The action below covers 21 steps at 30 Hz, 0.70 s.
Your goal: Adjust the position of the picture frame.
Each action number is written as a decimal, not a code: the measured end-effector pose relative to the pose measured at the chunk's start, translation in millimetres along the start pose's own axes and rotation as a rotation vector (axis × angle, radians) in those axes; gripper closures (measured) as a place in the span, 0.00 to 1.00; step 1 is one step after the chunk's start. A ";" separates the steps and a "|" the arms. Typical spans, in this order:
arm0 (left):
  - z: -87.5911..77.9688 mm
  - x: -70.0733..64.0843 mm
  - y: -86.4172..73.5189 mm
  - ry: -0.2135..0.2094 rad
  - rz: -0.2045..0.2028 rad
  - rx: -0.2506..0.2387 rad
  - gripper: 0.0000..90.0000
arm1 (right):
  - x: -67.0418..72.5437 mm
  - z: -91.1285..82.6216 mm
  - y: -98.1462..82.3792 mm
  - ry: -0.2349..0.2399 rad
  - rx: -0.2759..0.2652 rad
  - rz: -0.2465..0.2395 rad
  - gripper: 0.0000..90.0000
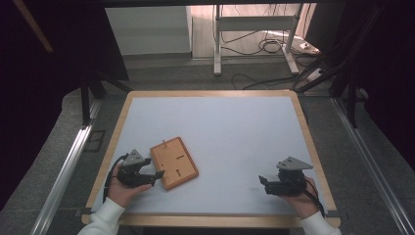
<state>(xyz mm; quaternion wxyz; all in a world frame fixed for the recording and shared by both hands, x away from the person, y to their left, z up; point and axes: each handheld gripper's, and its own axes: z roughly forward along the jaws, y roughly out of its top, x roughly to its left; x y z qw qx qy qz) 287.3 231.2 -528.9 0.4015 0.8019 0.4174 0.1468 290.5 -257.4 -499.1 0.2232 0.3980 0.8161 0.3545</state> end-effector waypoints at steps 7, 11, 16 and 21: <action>0.7 0.6 1.8 -0.004 0.001 -0.003 0.28 | 2.0 -1.0 -3.3 0.000 -0.004 -0.012 0.13; 0.9 0.8 2.1 -0.005 0.002 -0.002 0.28 | 3.4 -1.8 -4.2 -0.006 -0.002 -0.027 0.13; 0.7 1.7 1.9 -0.004 0.003 -0.002 0.28 | 2.1 -0.8 -4.4 -0.005 0.004 -0.029 0.13; -0.2 1.5 1.2 -0.002 0.003 -0.005 0.28 | 1.8 1.7 -4.7 -0.003 0.017 -0.033 0.14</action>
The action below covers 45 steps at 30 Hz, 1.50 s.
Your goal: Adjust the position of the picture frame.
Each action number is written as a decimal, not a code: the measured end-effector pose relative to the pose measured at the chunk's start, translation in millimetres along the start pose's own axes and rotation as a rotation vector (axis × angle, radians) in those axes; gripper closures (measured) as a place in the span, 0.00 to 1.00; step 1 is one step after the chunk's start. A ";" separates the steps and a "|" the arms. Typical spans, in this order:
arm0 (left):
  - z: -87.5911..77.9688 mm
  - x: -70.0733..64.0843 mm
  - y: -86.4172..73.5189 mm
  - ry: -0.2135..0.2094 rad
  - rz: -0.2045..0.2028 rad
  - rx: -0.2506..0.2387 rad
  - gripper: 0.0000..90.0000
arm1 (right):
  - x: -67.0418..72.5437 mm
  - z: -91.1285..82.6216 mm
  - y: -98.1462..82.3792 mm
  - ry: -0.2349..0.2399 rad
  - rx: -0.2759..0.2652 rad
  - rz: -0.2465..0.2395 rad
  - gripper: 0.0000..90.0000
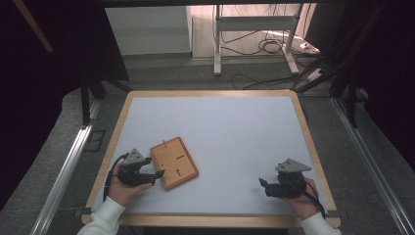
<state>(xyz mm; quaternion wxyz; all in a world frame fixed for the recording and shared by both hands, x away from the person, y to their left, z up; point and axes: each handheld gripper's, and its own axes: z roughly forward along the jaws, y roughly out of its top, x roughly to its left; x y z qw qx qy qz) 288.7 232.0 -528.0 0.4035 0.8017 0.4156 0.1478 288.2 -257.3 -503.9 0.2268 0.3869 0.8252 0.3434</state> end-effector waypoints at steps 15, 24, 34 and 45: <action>-2.0 1.5 3.9 0.005 0.003 0.040 0.29 | 1.4 1.8 -0.2 0.003 0.018 -0.006 0.14; -3.6 3.7 21.3 0.037 0.018 0.050 0.28 | 1.1 1.2 -0.6 0.009 0.014 -0.008 0.14; 9.5 19.2 39.1 0.016 0.051 0.065 0.26 | 3.7 1.9 0.1 0.009 0.018 -0.016 0.14; 33.4 34.6 56.2 0.054 0.055 0.070 0.34 | 6.3 1.4 1.0 -0.017 -0.006 -0.043 0.14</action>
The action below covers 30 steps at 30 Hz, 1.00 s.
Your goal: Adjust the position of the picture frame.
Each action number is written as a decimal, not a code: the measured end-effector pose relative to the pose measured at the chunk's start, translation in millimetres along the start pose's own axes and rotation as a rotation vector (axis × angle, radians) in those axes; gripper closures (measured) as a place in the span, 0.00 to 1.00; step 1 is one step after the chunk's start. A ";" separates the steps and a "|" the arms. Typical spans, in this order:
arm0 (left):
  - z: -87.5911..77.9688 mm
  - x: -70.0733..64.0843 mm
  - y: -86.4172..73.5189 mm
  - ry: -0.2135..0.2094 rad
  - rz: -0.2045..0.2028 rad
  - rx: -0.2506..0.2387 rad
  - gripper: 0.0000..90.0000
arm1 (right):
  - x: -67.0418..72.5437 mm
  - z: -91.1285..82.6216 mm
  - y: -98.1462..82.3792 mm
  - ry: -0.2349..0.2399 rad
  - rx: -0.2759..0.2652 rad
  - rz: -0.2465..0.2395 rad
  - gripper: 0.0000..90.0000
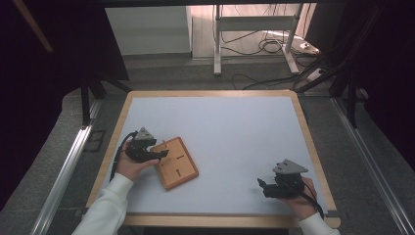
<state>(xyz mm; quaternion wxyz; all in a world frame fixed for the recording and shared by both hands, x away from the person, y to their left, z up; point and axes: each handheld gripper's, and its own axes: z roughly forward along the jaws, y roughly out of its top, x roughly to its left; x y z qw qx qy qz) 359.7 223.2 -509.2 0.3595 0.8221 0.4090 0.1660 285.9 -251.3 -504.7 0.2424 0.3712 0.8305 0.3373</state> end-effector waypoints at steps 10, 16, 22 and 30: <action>15.9 8.5 3.0 0.005 -0.021 -0.032 0.53 | -1.4 -0.8 -0.3 -0.004 -0.005 -0.005 0.14; 23.2 6.8 3.5 -0.004 -0.001 -0.028 0.66 | -1.5 0.9 -0.9 -0.005 0.000 -0.005 0.14; 28.4 5.6 2.2 -0.001 0.005 -0.042 0.80 | -1.0 1.8 -1.3 -0.004 0.006 -0.004 0.14; 29.8 9.6 0.6 -0.026 -0.029 -0.057 0.94 | -0.9 3.3 -1.5 -0.005 0.012 -0.002 0.14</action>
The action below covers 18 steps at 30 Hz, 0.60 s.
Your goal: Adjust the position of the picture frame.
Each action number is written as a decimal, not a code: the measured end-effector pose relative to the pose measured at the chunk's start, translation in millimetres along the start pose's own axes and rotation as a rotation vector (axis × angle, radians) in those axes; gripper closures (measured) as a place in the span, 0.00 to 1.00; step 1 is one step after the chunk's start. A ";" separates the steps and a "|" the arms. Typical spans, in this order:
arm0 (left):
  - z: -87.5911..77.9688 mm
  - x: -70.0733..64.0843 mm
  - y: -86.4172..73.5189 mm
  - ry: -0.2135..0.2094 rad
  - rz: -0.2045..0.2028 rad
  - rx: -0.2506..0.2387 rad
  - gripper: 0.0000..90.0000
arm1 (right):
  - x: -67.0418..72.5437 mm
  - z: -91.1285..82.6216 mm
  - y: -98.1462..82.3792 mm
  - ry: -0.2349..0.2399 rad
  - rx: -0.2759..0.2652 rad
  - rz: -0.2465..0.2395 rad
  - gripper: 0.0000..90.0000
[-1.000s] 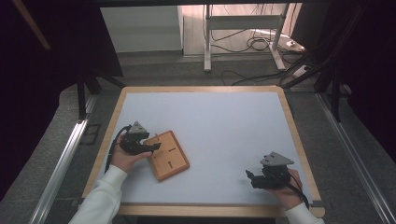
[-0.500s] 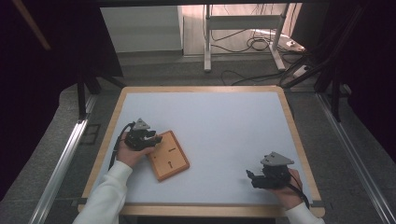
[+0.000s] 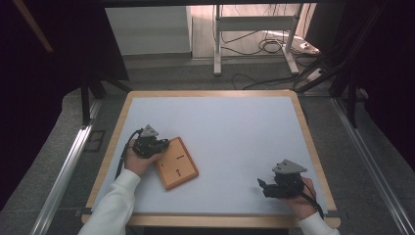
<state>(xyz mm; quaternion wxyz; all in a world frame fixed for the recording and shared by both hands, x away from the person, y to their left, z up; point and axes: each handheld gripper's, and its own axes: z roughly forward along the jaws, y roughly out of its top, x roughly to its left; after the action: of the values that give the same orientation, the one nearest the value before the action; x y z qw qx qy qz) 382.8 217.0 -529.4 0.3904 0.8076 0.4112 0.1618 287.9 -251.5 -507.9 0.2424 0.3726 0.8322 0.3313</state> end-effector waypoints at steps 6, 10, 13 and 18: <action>-0.4 1.9 0.8 -0.013 -0.040 0.000 0.94 | 0.2 1.3 0.7 0.002 0.004 -0.002 0.14; -1.3 2.6 2.0 -0.024 -0.056 0.004 0.94 | -0.4 1.0 0.7 0.001 0.001 0.000 0.14; -2.9 2.0 3.6 -0.030 -0.061 0.000 0.94 | -0.6 0.8 0.6 -0.002 0.000 0.001 0.14; -6.2 1.0 6.1 -0.044 -0.090 -0.011 0.94 | -0.6 0.2 0.8 -0.001 -0.001 -0.001 0.14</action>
<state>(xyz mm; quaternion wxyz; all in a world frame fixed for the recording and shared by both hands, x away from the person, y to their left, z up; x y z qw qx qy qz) 383.1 218.7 -520.8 0.4107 0.7894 0.4378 0.1284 288.7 -251.5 -507.4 0.2430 0.3720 0.8323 0.3313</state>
